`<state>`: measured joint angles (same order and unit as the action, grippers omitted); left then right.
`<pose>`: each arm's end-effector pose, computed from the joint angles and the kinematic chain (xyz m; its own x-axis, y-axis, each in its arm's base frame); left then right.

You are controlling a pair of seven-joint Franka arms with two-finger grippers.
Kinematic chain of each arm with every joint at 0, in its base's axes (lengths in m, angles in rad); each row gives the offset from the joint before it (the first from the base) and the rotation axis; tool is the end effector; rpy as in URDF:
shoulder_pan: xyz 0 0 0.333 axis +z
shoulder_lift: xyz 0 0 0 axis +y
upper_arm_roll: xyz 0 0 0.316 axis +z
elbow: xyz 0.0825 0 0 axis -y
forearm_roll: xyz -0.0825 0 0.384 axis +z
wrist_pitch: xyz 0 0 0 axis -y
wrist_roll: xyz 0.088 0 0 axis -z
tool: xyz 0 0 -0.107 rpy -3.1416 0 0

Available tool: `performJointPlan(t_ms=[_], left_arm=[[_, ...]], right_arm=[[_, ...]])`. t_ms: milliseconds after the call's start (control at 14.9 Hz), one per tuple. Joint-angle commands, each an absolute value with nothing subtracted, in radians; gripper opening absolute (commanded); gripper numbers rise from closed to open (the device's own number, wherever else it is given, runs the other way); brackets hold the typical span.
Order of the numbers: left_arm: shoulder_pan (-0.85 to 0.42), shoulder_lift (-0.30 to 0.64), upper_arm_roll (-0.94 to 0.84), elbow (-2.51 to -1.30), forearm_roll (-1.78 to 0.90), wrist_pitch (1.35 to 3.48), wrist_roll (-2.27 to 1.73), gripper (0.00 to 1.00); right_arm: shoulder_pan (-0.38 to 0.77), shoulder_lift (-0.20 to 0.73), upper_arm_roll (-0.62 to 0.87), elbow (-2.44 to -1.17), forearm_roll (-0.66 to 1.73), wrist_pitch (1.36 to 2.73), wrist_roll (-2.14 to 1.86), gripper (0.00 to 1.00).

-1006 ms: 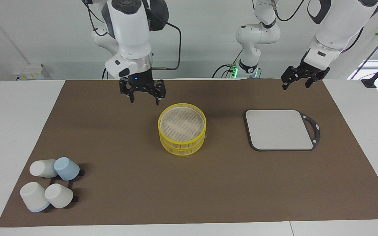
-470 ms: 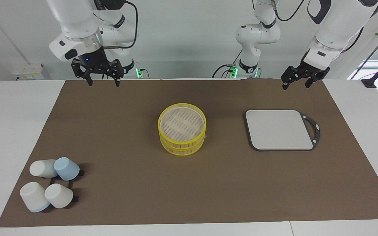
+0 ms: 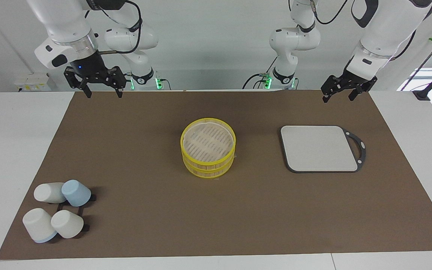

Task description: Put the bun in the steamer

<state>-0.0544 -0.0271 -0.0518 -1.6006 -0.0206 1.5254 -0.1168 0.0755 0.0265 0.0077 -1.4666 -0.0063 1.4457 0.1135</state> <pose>0.5376 -0.0600 0.6215 0.9987 0.0099 -0.0500 0.0105 -0.9999 0.0135 0.5483 0.0449 0.6477 0.9984 -0.0312 -0.0464 -0.0307 -0.9995 0.0114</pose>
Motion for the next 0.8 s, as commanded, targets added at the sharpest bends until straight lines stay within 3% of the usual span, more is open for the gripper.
performJointPlan(t_ms=[0, 738], left_arm=[[-0.041, -0.026, -0.058, -1.601, -0.032, 1.537, -0.098, 1.00], [-0.040, -0.026, -0.058, -1.601, -0.032, 1.537, -0.100, 1.00]], right_arm=[[0.051, 0.038, 0.020, -1.439, -0.009, 1.408, 0.092, 1.00], [0.021, 0.034, -0.025, -1.439, -0.003, 1.436, 0.092, 1.00]])
